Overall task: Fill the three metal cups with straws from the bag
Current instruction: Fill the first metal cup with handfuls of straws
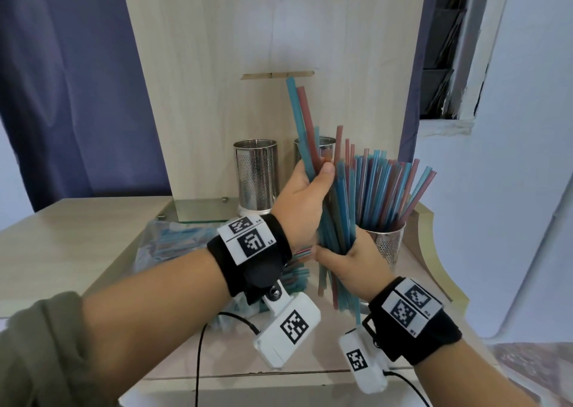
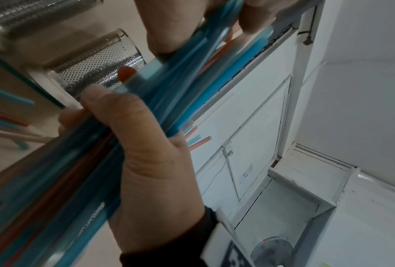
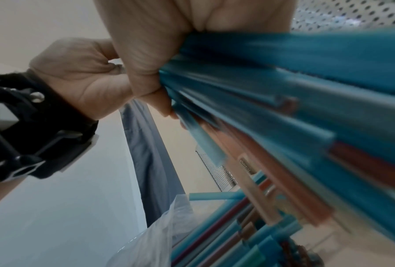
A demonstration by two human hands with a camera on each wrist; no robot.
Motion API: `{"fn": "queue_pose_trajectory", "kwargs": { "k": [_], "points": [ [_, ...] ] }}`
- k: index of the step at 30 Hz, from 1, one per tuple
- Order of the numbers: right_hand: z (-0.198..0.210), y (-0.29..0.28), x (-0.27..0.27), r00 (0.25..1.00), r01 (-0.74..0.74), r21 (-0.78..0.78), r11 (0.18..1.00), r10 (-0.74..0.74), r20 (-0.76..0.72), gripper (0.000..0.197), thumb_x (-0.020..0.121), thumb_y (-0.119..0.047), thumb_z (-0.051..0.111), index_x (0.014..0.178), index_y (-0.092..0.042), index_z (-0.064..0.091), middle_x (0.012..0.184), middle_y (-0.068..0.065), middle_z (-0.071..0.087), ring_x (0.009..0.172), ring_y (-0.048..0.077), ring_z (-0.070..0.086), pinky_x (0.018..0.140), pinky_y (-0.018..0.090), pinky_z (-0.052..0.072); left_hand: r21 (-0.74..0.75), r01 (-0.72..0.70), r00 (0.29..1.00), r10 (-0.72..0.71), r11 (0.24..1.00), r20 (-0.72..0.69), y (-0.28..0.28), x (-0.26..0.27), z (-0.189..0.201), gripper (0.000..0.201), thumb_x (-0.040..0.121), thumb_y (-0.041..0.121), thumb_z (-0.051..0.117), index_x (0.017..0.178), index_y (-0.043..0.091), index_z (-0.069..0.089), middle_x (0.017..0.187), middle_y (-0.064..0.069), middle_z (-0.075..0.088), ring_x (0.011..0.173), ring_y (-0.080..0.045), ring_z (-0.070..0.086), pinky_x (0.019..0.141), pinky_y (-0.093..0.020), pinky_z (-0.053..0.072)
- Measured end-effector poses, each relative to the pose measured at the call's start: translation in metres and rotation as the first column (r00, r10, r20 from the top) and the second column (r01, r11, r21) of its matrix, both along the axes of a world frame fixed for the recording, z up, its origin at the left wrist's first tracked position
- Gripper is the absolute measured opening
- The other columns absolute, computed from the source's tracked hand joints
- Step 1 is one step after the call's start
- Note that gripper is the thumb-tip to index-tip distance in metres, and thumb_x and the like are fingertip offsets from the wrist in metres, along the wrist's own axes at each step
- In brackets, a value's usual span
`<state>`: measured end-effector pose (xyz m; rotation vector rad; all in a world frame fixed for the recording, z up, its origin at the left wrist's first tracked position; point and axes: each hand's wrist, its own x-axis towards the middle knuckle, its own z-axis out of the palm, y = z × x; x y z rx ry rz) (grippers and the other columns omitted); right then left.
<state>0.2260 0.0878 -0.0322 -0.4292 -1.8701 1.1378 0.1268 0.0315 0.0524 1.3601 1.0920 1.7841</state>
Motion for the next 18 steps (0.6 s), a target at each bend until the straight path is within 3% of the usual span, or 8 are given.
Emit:
{"fn": "queue_pose_trajectory", "kwargs": {
  "k": [1, 3, 5, 8, 11, 13, 15, 18],
  "points": [
    [0.001, 0.001, 0.001, 1.0, 0.008, 0.003, 1.0, -0.008, 0.015, 0.02, 0.083, 0.001, 0.071, 0.097, -0.01, 0.062, 0.078, -0.002, 0.064, 0.07, 0.0, 0.062, 0.065, 0.014, 0.049, -0.02, 0.024, 0.999, -0.023, 1.0, 0.022, 0.001, -0.003, 0.001, 0.016, 0.102, 0.02, 0.04, 0.11, 0.02, 0.053, 0.1, 0.007, 0.064, 0.095, -0.003, 0.063, 0.097, -0.027, 0.046],
    [0.002, 0.006, 0.004, 0.998, 0.041, 0.0, 0.999, -0.041, 0.044, 0.015, 0.082, -0.005, 0.073, 0.093, -0.009, 0.063, 0.074, 0.006, 0.063, 0.068, 0.006, 0.06, 0.064, 0.019, 0.05, -0.064, 0.033, 0.999, -0.035, 0.997, -0.029, 0.001, -0.007, 0.003, 0.02, 0.101, 0.029, 0.043, 0.115, 0.016, 0.052, 0.111, 0.001, 0.063, 0.108, -0.011, 0.06, 0.105, -0.036, 0.043],
    [0.001, 0.01, 0.006, 0.995, 0.067, -0.021, 0.998, -0.065, 0.069, 0.01, 0.082, -0.009, 0.074, 0.088, -0.01, 0.065, 0.073, 0.011, 0.063, 0.068, 0.012, 0.061, 0.065, 0.025, 0.052, -0.095, -0.084, 0.97, 0.059, 0.992, -0.235, 0.0, -0.012, 0.008, 0.037, 0.097, 0.045, 0.045, 0.119, 0.015, 0.051, 0.124, -0.007, 0.057, 0.118, -0.021, 0.054, 0.107, -0.045, 0.041],
    [-0.001, 0.012, 0.009, 0.996, 0.068, -0.074, 0.995, -0.063, 0.067, 0.007, 0.082, -0.009, 0.073, 0.085, -0.01, 0.067, 0.071, 0.003, 0.064, 0.069, 0.015, 0.063, 0.067, 0.032, 0.054, 0.041, -0.323, 0.79, 0.293, 0.946, -0.539, -0.005, -0.019, 0.019, 0.057, 0.098, 0.053, 0.031, 0.135, 0.012, 0.041, 0.133, -0.014, 0.044, 0.124, -0.026, 0.047, 0.108, -0.047, 0.039],
    [0.0, 0.012, 0.015, 0.996, 0.052, -0.094, 0.994, -0.045, 0.078, 0.008, 0.082, -0.01, 0.074, 0.086, -0.011, 0.068, 0.073, 0.006, 0.067, 0.073, 0.022, 0.066, 0.075, 0.04, 0.057, 0.327, -0.262, 0.681, 0.414, 0.908, -0.604, -0.015, -0.025, 0.043, 0.076, 0.091, 0.059, 0.039, 0.151, 0.018, 0.016, 0.149, -0.003, 0.028, 0.135, -0.012, 0.033, 0.111, -0.041, 0.036],
    [0.0, 0.012, 0.017, 0.995, 0.049, -0.084, 0.995, -0.041, 0.094, 0.009, 0.081, -0.011, 0.075, 0.086, -0.01, 0.068, 0.076, 0.012, 0.068, 0.076, 0.027, 0.067, 0.077, 0.043, 0.057, 0.414, -0.18, 0.558, 0.439, 0.892, -0.704, -0.015, -0.029, 0.061, 0.084, 0.09, 0.054, 0.052, 0.153, 0.02, 0.007, 0.154, 0.0, 0.019, 0.141, -0.014, 0.024, 0.112, -0.047, 0.032],
    [0.001, 0.01, 0.017, 0.995, 0.027, -0.068, 0.997, -0.02, 0.102, 0.009, 0.079, -0.014, 0.076, 0.084, -0.011, 0.07, 0.082, 0.015, 0.069, 0.08, 0.031, 0.067, 0.079, 0.047, 0.057, 0.444, -0.136, 0.442, 0.455, 0.886, -0.773, -0.011, -0.028, 0.073, 0.089, 0.087, 0.047, 0.063, 0.152, 0.014, 0.012, 0.154, -0.006, 0.02, 0.141, -0.018, 0.025, 0.112, -0.048, 0.033],
    [-0.001, 0.009, 0.015, 0.997, 0.005, -0.083, 0.997, 0.001, 0.08, 0.015, 0.068, -0.027, 0.078, 0.078, -0.017, 0.071, 0.084, 0.015, 0.07, 0.082, 0.034, 0.068, 0.082, 0.051, 0.057, 0.433, -0.082, 0.359, 0.432, 0.898, -0.827, -0.003, -0.018, 0.065, 0.072, 0.088, 0.041, 0.063, 0.145, 0.008, 0.033, 0.142, -0.008, 0.041, 0.127, -0.014, 0.044, 0.105, -0.04, 0.043]
  ]
}}
